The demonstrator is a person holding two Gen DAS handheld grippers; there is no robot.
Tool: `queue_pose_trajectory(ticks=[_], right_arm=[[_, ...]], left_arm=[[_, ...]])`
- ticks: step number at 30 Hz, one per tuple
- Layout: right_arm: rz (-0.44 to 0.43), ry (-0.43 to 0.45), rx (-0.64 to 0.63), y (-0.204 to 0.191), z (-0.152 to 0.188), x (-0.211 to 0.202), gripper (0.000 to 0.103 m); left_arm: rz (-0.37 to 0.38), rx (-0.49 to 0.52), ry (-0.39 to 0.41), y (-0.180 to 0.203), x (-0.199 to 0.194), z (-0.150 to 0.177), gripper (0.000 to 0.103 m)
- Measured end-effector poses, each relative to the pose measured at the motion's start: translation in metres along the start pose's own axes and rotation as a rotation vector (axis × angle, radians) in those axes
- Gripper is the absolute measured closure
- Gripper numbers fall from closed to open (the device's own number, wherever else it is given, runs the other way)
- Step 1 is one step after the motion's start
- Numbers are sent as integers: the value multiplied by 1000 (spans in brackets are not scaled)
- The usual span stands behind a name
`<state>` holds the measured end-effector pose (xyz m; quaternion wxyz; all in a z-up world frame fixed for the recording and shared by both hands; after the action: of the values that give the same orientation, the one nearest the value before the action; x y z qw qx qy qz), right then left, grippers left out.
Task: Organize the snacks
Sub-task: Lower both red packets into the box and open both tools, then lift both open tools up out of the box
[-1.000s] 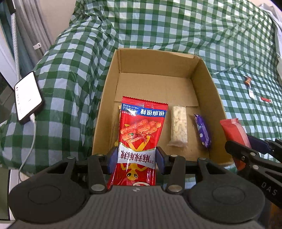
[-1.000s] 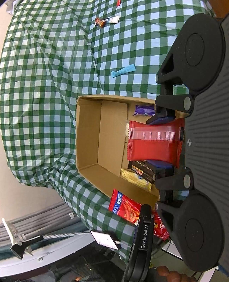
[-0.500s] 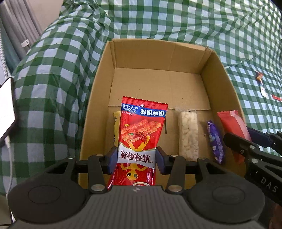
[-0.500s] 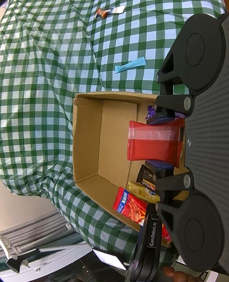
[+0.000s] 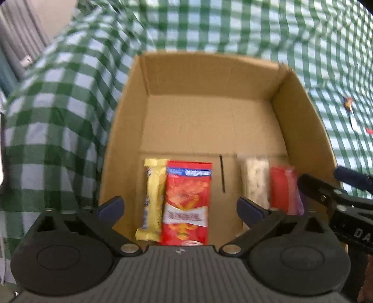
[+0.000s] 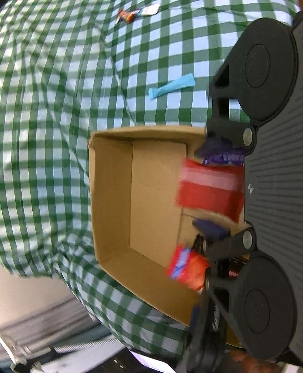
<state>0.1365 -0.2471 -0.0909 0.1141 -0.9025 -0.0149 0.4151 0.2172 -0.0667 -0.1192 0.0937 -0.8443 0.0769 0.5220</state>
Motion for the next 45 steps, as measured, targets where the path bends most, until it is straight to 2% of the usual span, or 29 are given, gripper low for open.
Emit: queue_pose_trajectory(ticks=[1,5,14,19,33,45], right_arm=[[7,6,21,2,-1,-1,22],[6,9,44,4,3,-13,16],[6,11,37,-16,35,-67,12],[13,37,7,-35,52,-96,10],[40,201,-138,-60,83,-179,2],[28,261,-156,-65,96,-211,1]], left_arm=[[-8,3,10,-1,-3,1,0],[-17,23,3,-4,-16,14,0],[-5,-30,-10,-12,-63,59,0],[-20,-23,28,-9,-95,82,0],[-36,-29,117,-5,-157,133,0],[-36,-17,174,0,-183,148,0]])
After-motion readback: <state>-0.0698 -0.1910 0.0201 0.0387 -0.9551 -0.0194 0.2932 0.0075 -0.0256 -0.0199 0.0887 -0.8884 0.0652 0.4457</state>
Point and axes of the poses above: each gripper's, at about its wrist camera, not at the fingertips, and x roughly the way its jaws point, y to its right, z to its underside, the point moved 5 cm from there along x, roughly the way its jaws point, and after that the axes turned 3 degrees about -x, right-handed, at the moved point
